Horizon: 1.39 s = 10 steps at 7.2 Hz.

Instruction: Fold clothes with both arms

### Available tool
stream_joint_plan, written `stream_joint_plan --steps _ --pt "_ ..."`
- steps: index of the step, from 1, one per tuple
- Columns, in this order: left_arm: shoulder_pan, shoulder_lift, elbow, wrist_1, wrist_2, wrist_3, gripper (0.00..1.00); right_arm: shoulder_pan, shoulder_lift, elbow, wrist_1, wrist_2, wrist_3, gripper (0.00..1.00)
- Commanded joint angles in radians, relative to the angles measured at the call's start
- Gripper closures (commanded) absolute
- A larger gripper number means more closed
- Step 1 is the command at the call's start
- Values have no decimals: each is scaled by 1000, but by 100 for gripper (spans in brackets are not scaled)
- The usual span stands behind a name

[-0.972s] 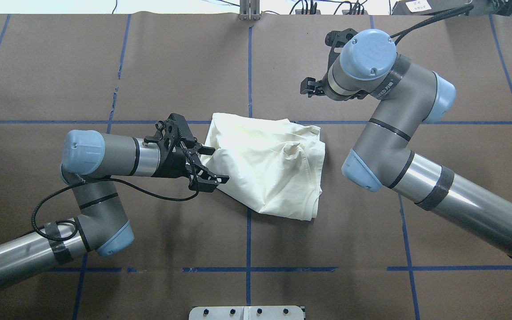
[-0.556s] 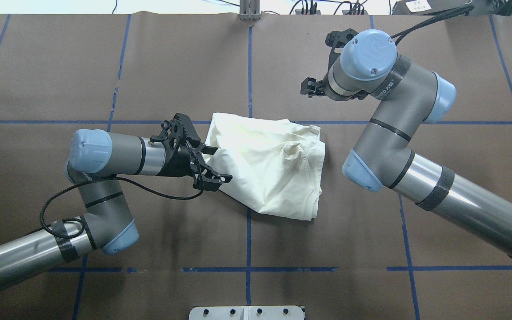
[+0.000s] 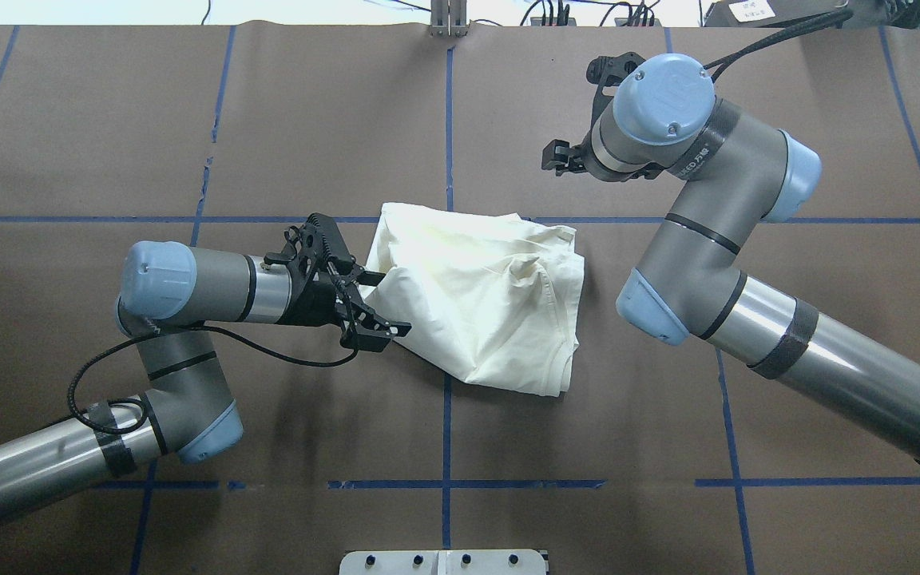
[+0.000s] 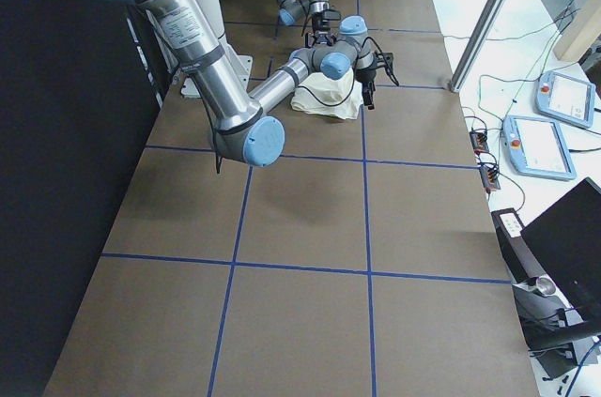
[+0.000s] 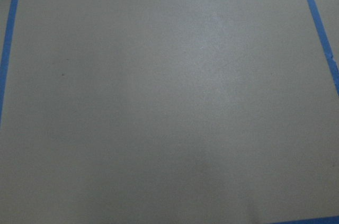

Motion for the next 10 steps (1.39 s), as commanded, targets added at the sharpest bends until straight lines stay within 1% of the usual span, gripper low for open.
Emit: stream_joint_plan --steps 1,2,4,7,8,10 --pt "9 20 3 -21 0 -6 0 -1 -25 22 0 0 0 0" --pt "32 22 3 -43 -2 -9 0 1 -35 39 -2 0 0 0" --pt "75 26 4 -105 0 -63 0 1 -42 41 0 0 0 0" --pt "87 48 -2 -120 -3 -66 0 1 -43 41 0 0 0 0" --pt "86 66 -23 -119 -6 -66 0 2 -43 41 0 0 0 0" --pt "73 111 -98 -116 -65 -86 0 2 -43 43 0 0 2 0"
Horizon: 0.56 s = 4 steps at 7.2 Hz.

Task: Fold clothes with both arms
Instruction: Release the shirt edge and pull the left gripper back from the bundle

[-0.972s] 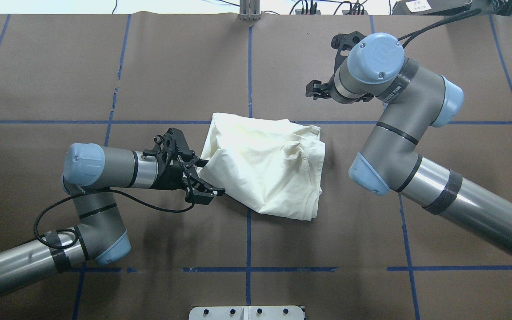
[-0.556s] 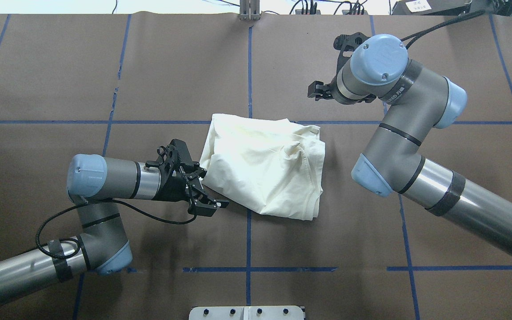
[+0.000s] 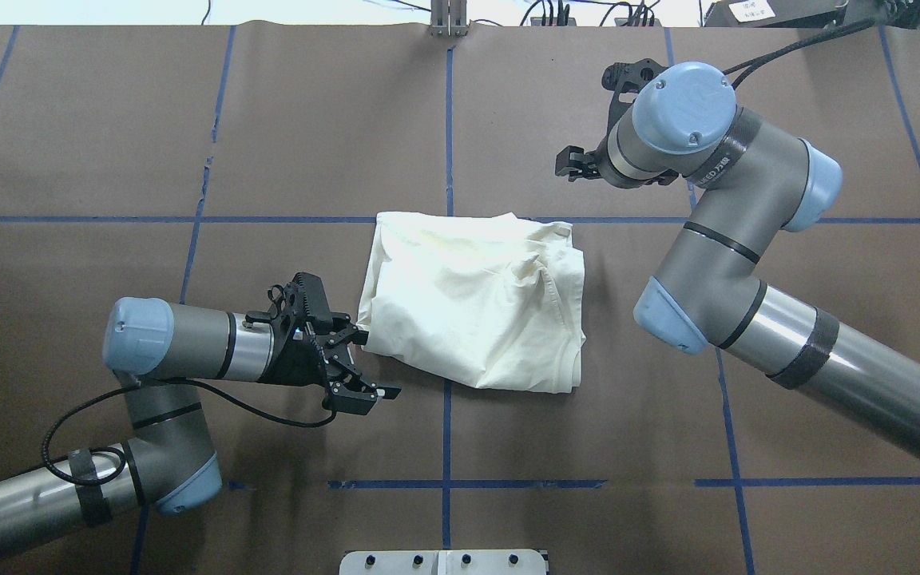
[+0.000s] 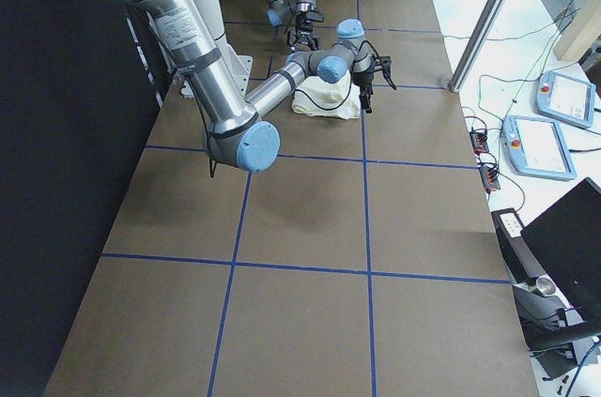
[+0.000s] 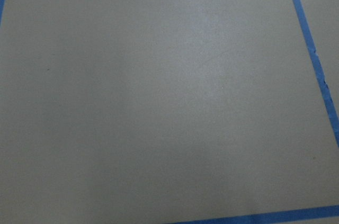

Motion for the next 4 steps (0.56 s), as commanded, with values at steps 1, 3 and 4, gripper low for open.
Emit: stream_joint_plan --steps 1,3,4 --pt "-9 37 -98 2 -30 -149 0 0 0 1 0 0 1 0" --pt "-24 33 -167 3 -18 -427 0 -1 0 1 0 0 1 0" --pt "-31 22 -168 6 17 -498 0 -1 0 2 0 0 1 0"
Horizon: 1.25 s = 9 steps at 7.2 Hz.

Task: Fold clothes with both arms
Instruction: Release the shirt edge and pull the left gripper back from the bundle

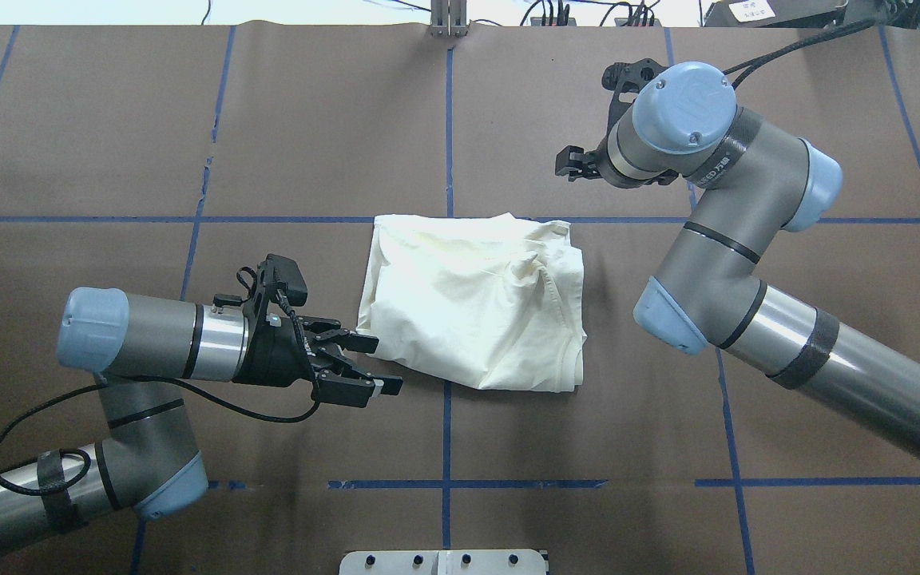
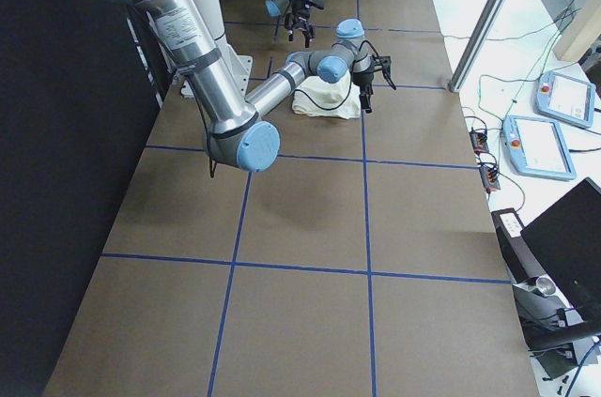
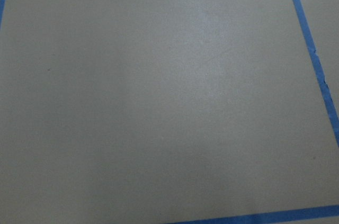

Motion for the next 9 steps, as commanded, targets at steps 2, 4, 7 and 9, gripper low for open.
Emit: stream_joint_plan --steps 2,4,7,9 --pt "-2 -45 7 14 144 -309 0 -1 -2 12 -2 0 0 0" --pt "55 -73 58 12 287 -463 0 -1 -2 13 -2 0 0 0" --pt "106 -71 130 3 344 -465 0 -1 -2 13 -2 -2 0 0" --pt "106 -68 147 1 344 -471 0 1 -2 13 -2 -2 0 0"
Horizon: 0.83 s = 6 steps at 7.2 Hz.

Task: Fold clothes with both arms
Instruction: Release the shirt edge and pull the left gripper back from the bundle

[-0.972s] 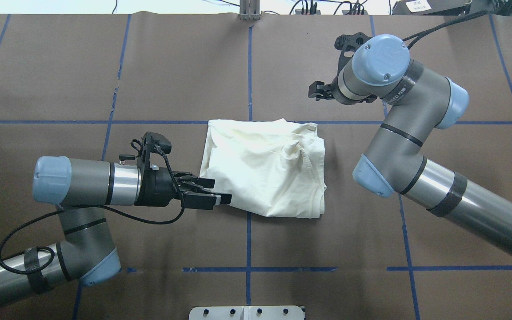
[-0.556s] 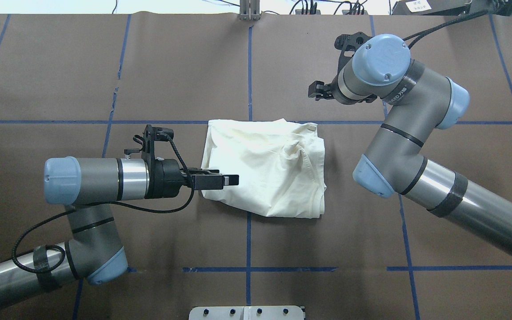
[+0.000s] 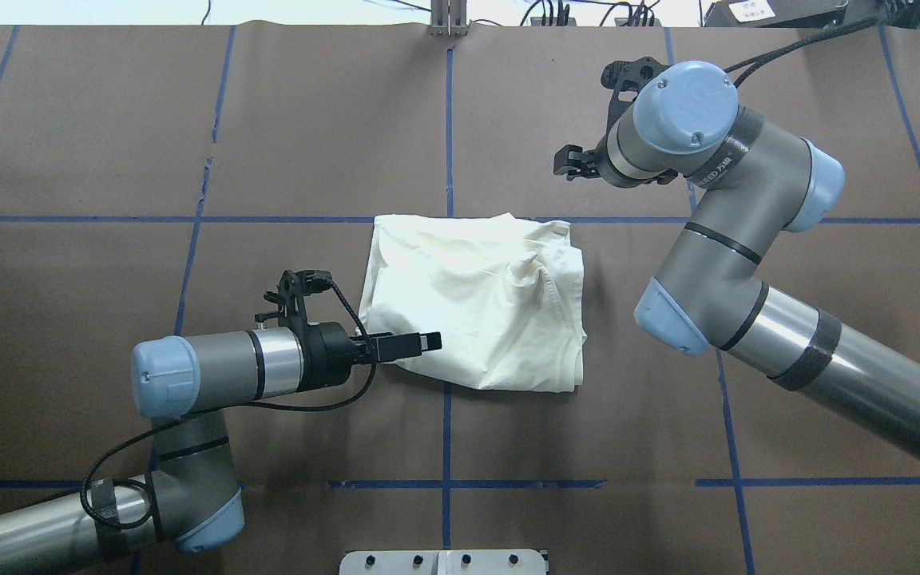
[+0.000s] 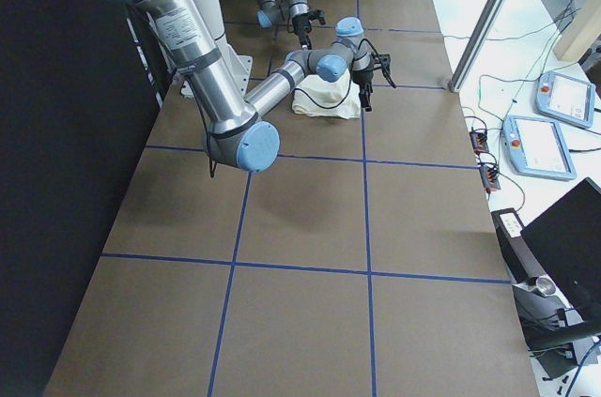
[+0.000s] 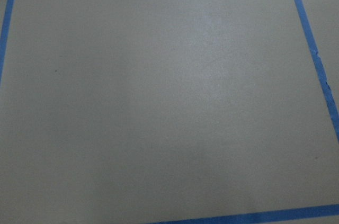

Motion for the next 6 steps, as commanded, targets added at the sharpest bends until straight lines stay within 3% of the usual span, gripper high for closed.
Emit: stream_joint_plan --steps 1,6 --pt "2 4 25 -3 2 -6 0 0 0 0 0 0 0 0" --pt "2 15 35 -4 6 -26 0 0 -9 2 0 3 0 0"
